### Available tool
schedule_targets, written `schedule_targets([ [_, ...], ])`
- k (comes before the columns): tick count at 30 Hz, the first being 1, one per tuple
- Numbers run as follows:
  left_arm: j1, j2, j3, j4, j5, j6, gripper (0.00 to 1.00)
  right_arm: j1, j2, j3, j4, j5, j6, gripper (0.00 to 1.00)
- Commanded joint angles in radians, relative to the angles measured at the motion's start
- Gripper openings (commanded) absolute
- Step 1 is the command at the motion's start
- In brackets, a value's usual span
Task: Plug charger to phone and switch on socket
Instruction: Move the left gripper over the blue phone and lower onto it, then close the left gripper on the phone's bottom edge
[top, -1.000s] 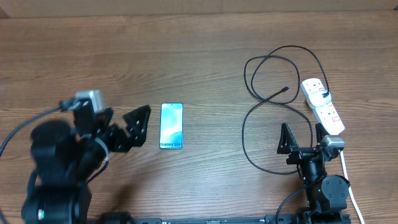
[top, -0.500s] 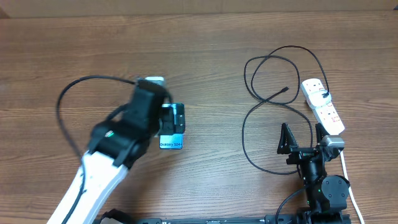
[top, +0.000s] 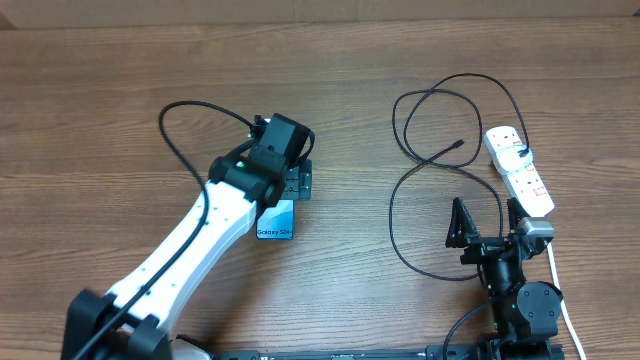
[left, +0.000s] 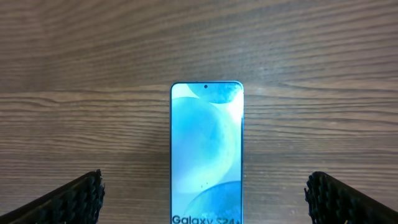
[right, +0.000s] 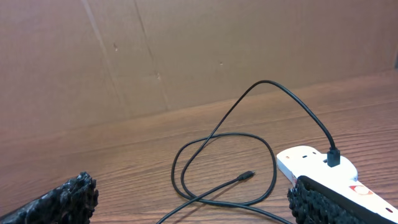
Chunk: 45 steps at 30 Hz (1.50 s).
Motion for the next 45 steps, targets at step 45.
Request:
schedule_targets([
  [45, 0.129, 0.428, 0.025, 0.036, 0.299, 0.082, 1.00, -0.002, -0.011, -0.011, 0.002, 0.000, -0.005, 1.00],
])
